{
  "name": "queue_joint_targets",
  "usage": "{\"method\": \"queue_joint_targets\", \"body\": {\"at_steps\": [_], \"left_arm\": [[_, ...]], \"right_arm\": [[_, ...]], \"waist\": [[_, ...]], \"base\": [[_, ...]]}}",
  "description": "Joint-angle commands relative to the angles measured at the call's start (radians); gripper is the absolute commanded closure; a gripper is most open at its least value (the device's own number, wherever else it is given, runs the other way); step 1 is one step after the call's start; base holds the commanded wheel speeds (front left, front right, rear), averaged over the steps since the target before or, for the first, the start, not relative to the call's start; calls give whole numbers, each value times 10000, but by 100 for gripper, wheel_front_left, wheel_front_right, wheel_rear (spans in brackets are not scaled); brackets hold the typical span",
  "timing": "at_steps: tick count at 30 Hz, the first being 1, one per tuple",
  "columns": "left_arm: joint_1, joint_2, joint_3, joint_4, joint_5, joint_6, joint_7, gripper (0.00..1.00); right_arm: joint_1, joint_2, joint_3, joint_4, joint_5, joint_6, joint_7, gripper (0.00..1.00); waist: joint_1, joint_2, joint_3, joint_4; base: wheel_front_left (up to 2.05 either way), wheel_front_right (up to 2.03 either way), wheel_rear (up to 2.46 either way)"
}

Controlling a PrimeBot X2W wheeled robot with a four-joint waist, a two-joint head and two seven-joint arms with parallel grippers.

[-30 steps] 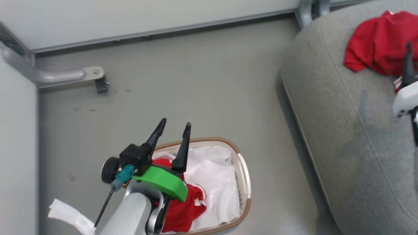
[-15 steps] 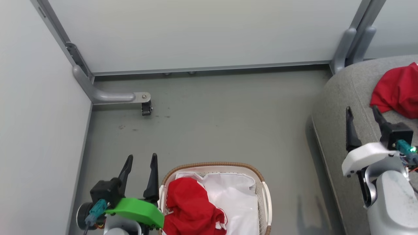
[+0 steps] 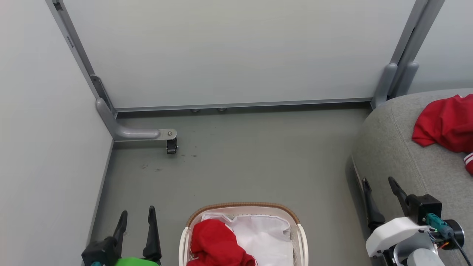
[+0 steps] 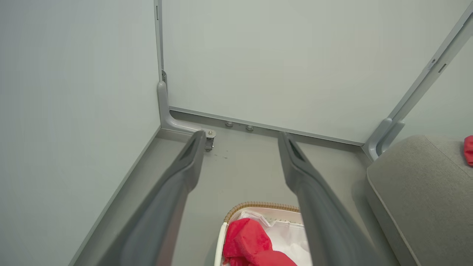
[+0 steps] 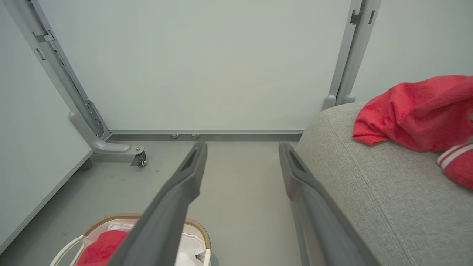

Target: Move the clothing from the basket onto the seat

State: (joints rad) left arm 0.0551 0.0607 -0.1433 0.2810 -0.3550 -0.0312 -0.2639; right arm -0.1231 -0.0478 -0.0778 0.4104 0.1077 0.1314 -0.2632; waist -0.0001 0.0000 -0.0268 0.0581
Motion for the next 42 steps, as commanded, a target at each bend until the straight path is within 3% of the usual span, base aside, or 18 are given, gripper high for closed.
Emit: {"method": "queue_joint_targets", "body": {"at_steps": [1,35,42], "left_arm": [[190,-5,26,-62,109,-44,-8,0],[251,-99,54,59,280,-249,-8,0],[-379,-96,-703,766,590,-438,60,0]], "right_arm": [[220,-50,52,-94,100,-14,-24,0],[543,-47,359,-179,119,-14,-24,0],[254,-46,328,-276,-36,-14,-24,0]], "waist": [[1,0,-76,-69],[1,0,-100,-223],[1,0,290,-357]], "base": [[0,0,0],[0,0,0],[0,0,0]]}}
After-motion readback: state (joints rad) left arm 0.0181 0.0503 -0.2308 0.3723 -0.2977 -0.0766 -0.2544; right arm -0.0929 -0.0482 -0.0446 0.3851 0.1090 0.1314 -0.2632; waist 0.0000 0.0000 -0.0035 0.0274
